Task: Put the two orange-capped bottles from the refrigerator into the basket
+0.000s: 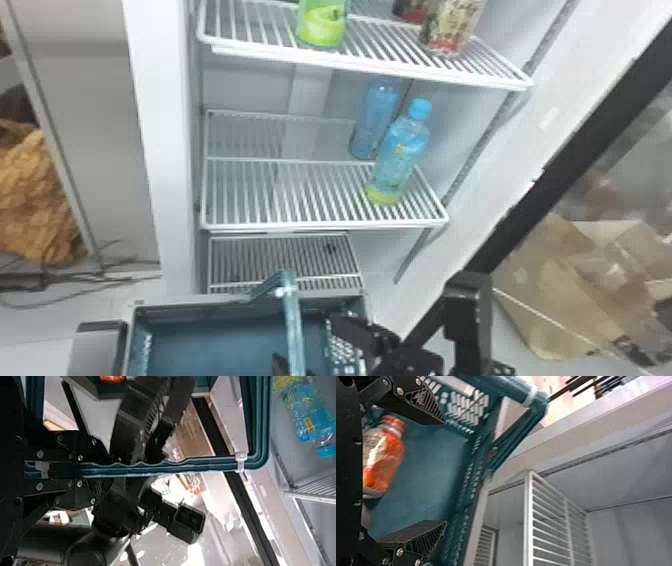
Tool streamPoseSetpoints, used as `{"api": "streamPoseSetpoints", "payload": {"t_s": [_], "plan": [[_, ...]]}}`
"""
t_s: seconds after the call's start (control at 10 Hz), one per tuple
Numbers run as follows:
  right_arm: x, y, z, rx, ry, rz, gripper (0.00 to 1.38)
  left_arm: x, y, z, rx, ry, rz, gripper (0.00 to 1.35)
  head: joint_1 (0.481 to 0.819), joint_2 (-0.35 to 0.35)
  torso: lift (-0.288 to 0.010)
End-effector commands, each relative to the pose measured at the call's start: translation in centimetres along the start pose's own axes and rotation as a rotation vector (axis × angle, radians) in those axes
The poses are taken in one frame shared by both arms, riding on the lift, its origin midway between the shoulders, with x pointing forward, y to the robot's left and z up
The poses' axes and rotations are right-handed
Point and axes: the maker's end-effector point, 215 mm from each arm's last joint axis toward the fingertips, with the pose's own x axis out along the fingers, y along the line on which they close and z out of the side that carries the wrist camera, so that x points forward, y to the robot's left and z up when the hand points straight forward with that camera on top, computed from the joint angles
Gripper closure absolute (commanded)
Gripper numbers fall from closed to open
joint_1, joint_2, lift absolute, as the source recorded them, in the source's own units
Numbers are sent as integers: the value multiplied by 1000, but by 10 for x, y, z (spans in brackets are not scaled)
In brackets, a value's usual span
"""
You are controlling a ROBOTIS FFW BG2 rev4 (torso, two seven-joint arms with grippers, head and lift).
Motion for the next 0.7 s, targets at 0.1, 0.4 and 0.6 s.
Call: {"api": "streamPoseSetpoints", "payload": {"t_s": [0.1,0.4,0.6], "plan": [[-8,-22,33,-55,-119,-73,185,0,0,-1,-3,-2,-1,1194,695,-350,-288],[-13,-53,82,-146,-304,-164,183,-1,0,2,0,-6,0,1194,695,-350,-288],[-22,-67,119,-236,-448,-225,185,0,0,3,6,-7,0,1194,695,-350,-288]]}}
